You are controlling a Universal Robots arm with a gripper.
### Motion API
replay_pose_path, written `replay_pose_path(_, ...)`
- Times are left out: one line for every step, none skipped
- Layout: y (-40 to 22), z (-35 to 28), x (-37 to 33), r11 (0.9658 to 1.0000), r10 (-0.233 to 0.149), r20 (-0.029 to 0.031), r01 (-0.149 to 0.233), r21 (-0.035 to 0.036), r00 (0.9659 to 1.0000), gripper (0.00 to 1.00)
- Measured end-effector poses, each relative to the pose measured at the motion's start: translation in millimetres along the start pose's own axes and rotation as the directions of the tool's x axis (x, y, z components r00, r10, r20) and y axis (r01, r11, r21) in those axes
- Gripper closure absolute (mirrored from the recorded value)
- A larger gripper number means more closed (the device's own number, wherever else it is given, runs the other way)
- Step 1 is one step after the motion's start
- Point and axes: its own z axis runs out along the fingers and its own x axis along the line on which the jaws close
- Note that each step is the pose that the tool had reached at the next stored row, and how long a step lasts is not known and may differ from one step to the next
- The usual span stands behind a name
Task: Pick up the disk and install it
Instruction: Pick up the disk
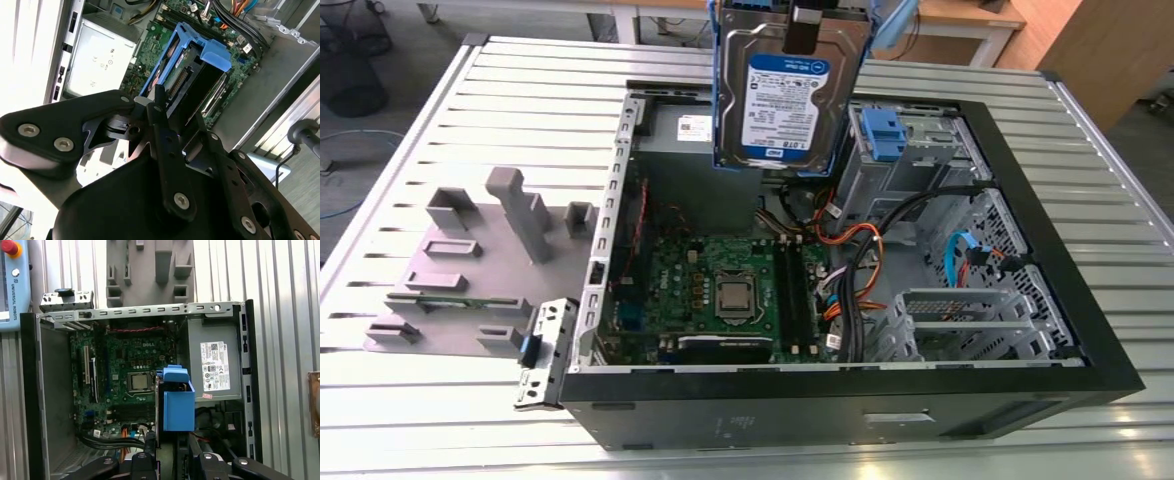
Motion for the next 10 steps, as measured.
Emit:
replay_pose_path(0.0,0.1,0.4,1.0,0.0,-0.0008,0.0,0.0,1.0,0.65)
replay_pose_path(-0.1,0.2,0.9,1.0,0.0,-0.0015,0.0,0.0001,1.0,0.65)
replay_pose_path(-0.1,0.3,1.4,1.0,0.0,-0.0022,0.0,0.0001,1.0,0.65)
replay_pose_path(-0.1,0.4,2.0,1.0,0.0,-0.0029,0.0,0.0002,1.0,0.65)
replay_pose_path(-0.2,0.5,2.5,1.0,0.0,-0.0035,0.0,0.0002,1.0,0.65)
replay_pose_path(-0.2,0.7,3.0,1.0,0.0,-0.0041,0.0,0.0003,1.0,0.65)
replay_pose_path(-0.3,0.8,3.5,1.0,0.0,-0.0048,0.0,0.0004,1.0,0.65)
replay_pose_path(-0.3,0.9,4.0,1.0,0.0,-0.0054,0.0,0.0005,1.0,0.65)
replay_pose_path(-0.4,1.0,4.4,1.0,0.0,-0.0061,0.0,0.0006,1.0,0.65)
replay_pose_path(-0.4,1.1,4.9,1.0,0.0,-0.007,0.0,0.0006,1.0,0.65)
